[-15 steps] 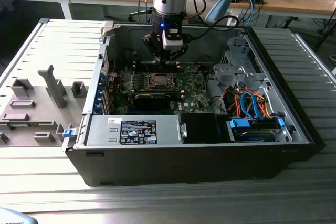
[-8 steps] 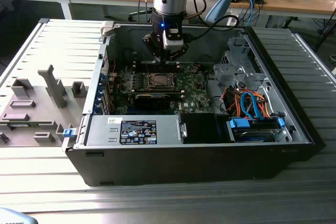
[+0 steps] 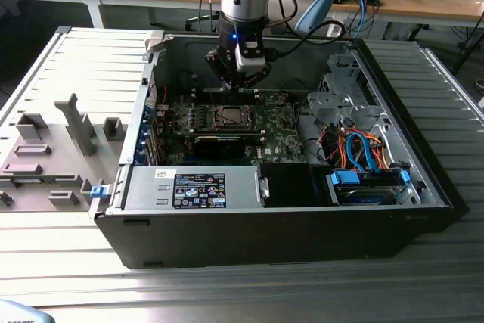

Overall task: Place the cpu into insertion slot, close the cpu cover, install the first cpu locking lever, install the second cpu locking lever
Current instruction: 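Install the first cpu locking lever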

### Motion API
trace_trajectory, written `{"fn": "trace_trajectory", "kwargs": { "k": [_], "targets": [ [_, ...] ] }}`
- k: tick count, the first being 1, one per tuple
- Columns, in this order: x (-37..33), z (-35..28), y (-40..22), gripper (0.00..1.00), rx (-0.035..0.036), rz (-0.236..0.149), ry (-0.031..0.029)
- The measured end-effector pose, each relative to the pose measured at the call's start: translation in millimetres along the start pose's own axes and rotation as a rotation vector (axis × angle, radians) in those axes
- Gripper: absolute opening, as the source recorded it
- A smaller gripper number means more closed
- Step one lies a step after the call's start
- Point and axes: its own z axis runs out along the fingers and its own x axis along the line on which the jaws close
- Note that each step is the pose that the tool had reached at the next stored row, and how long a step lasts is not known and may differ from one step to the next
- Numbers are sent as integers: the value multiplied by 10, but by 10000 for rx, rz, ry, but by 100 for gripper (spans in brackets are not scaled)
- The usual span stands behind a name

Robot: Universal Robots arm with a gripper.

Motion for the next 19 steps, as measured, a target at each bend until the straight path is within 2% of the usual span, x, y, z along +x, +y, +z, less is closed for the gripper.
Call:
{"fn": "trace_trajectory", "kwargs": {
  "k": [19],
  "targets": [
    [0, 0, 0, 11, 0, -438, -18]
  ]
}}
